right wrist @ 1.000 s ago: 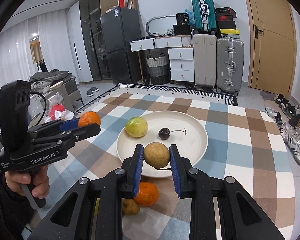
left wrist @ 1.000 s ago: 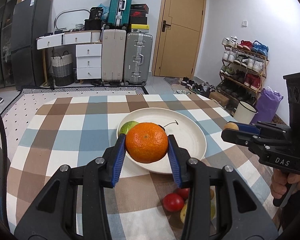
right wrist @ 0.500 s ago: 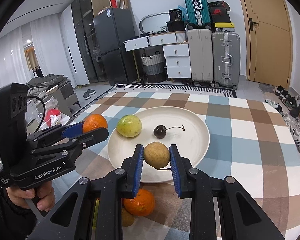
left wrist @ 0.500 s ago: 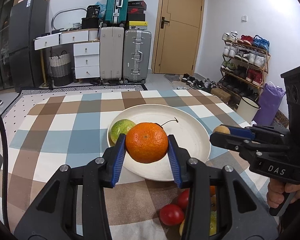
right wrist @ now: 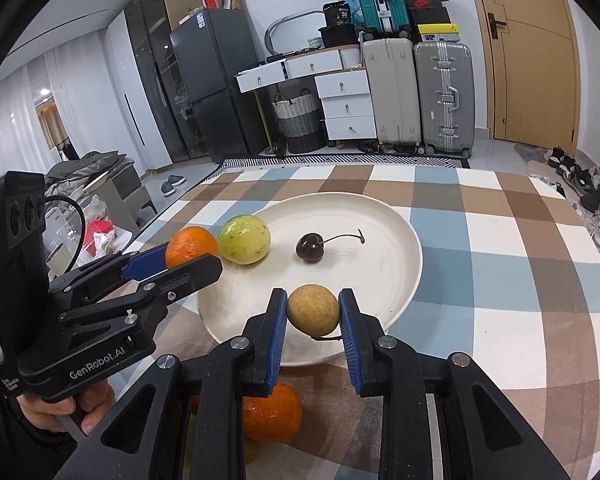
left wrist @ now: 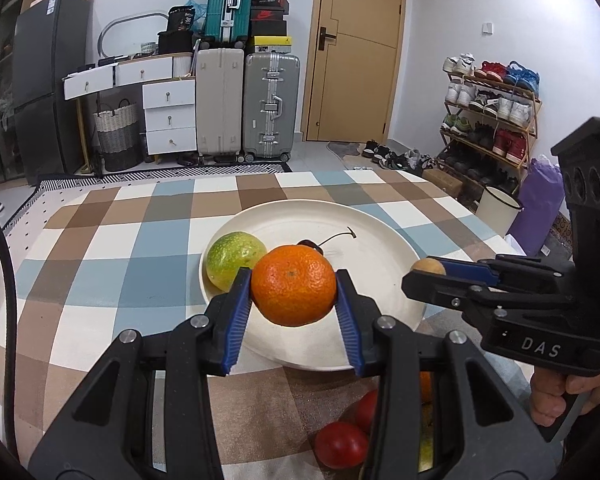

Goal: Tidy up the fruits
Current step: 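Carry the brown fruit with the right tool while the left tool carries the orange, both releasing onto the plate, then withdraw both open tools from the plate toward the remaining fruits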

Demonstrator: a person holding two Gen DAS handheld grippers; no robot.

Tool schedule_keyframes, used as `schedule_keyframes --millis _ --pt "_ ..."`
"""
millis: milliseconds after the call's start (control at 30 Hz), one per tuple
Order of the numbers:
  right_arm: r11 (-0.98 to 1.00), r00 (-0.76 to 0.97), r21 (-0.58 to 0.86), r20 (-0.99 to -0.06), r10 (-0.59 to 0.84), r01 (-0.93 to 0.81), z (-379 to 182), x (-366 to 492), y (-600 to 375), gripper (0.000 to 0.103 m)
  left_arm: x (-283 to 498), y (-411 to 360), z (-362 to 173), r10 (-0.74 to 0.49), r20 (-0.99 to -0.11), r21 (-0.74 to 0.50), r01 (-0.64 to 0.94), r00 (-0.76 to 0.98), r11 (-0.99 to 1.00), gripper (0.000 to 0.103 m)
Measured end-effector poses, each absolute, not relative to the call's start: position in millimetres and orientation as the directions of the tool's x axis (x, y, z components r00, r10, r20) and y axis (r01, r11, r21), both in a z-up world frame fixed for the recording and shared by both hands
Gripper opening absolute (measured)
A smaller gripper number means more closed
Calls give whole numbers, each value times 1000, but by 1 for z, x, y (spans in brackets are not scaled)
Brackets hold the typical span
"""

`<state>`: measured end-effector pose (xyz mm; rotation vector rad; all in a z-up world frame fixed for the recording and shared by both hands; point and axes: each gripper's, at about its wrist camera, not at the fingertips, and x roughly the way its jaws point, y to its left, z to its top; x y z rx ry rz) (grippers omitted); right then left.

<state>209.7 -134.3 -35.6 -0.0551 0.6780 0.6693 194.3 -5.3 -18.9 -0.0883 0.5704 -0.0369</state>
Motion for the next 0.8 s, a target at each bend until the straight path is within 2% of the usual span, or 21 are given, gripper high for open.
schedule_keyframes --millis 267,400,467,633,667,800 --pt "801 575 170 -613 542 -574 -43 217 -130 27 199 -10 -21 -63 -549 -79 23 833 997 38" --pt "804 586 165 -604 540 -572 -40 216 -132 32 199 -11 -21 -58 -538 -77 19 841 997 38" --pt "807 595 159 -598 537 -568 -39 214 -134 36 199 -11 -22 -56 -533 -79 16 844 997 42" --pt "815 613 153 -586 530 -558 -36 212 -141 50 194 -5 -20 -37 -507 -89 -9 861 996 78" --pt "818 615 149 -587 526 -556 -36 211 -142 54 192 -3 -19 -32 -501 -91 -15 865 996 81" --pt "828 635 130 -581 509 -545 -34 209 -145 80 189 2 -18 -21 -499 -92 -29 866 995 85"
